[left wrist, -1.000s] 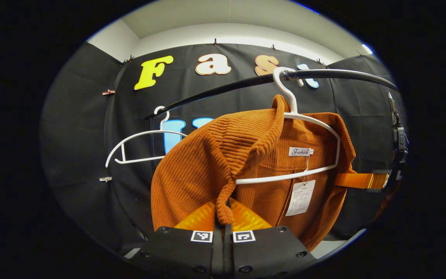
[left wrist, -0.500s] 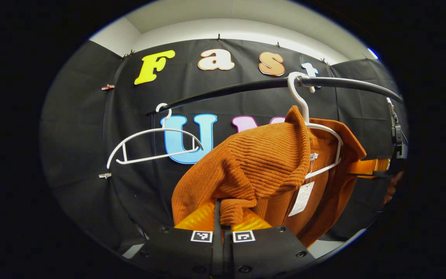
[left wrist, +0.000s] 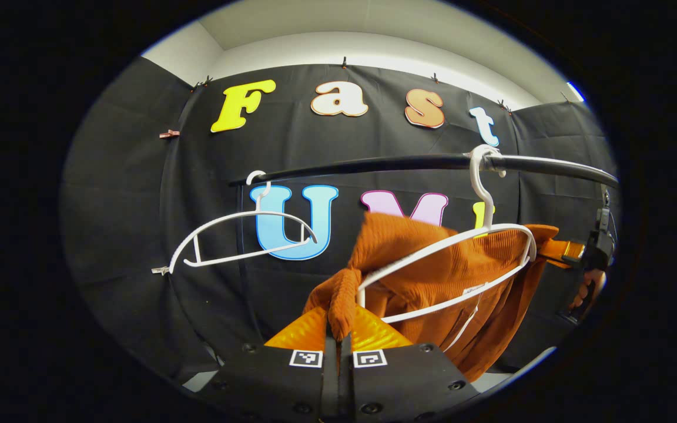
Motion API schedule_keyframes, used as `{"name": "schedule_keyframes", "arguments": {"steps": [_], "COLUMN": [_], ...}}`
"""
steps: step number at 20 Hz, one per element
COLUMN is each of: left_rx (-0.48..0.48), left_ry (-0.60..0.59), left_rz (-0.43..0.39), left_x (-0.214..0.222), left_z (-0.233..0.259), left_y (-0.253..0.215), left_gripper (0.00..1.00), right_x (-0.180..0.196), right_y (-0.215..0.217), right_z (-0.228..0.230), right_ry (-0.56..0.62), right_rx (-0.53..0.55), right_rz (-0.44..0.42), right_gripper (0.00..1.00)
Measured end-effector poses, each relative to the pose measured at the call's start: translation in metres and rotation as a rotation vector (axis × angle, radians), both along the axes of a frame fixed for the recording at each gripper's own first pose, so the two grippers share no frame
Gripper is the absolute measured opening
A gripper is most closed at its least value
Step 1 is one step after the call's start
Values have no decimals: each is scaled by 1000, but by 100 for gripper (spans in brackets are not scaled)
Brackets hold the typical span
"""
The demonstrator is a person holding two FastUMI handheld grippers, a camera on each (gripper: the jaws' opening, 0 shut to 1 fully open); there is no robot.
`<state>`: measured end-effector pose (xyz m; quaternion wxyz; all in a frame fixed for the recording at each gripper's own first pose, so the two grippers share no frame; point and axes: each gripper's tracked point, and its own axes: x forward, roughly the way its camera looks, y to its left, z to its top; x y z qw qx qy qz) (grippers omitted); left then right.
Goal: Grasp the clothes on the hanger with both hands and then place them into the laundry hamper below.
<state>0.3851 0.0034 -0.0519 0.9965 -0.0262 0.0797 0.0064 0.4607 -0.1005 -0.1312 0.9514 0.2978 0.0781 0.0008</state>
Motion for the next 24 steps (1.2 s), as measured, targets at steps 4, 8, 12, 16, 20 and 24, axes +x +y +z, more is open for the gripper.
{"name": "schedule_keyframes", "arguments": {"steps": [4, 8, 12, 16, 20, 24], "left_rx": [3, -3, -35, -33, -51, -112], "left_ry": [22, 69, 128, 177, 159, 87], "left_rz": [9, 45, 76, 38, -66, -142], "left_x": [3, -5, -19, -39, -52, -62], "left_z": [-14, -50, -94, -135, -134, -102], "left_y": [11, 28, 48, 38, -5, -46], "left_gripper": [5, 5, 5, 5, 5, 5], "right_x": [-7, -40, -77, -118, -149, -183], "right_y": [22, 68, 109, 159, 206, 240], "right_z": [-52, -83, -88, -77, -49, -15], "right_ry": [89, 126, 142, 99, 61, -13], "right_rx": [29, 81, 147, 180, 220, 231], "right_rz": [52, 166, 281, 451, 587, 723], "right_gripper": [4, 4, 4, 5, 4, 4]}}
